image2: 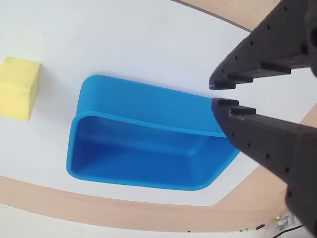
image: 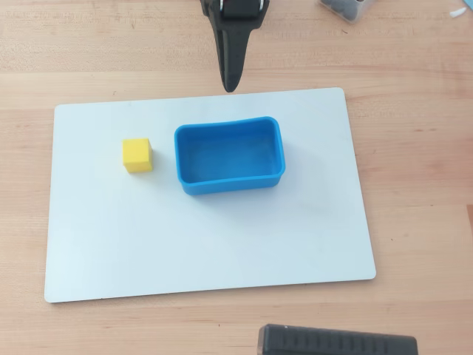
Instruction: Pick up yellow cube and drop it in the blue rectangular bin
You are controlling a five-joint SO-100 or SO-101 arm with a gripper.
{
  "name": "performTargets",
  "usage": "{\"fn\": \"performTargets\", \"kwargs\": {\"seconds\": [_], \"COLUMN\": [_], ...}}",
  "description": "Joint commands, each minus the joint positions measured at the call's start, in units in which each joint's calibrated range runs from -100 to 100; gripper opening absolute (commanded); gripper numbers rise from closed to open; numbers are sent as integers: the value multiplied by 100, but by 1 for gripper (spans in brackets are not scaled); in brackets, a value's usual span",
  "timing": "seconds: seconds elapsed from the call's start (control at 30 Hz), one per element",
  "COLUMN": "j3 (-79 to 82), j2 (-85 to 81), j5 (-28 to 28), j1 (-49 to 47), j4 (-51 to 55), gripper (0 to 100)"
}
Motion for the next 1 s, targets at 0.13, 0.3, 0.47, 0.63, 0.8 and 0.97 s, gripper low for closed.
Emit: {"fn": "performTargets", "kwargs": {"seconds": [0.13,0.3,0.47,0.63,0.8,0.97], "j3": [-46,-55,-1100,-2173,-3391,-4382], "j2": [-238,-238,1035,2688,3738,4620], "j5": [-59,-24,88,107,190,337], "j1": [-80,-45,246,392,572,1001], "j4": [109,84,59,26,521,934], "gripper": [0,0,0,0,0,0]}}
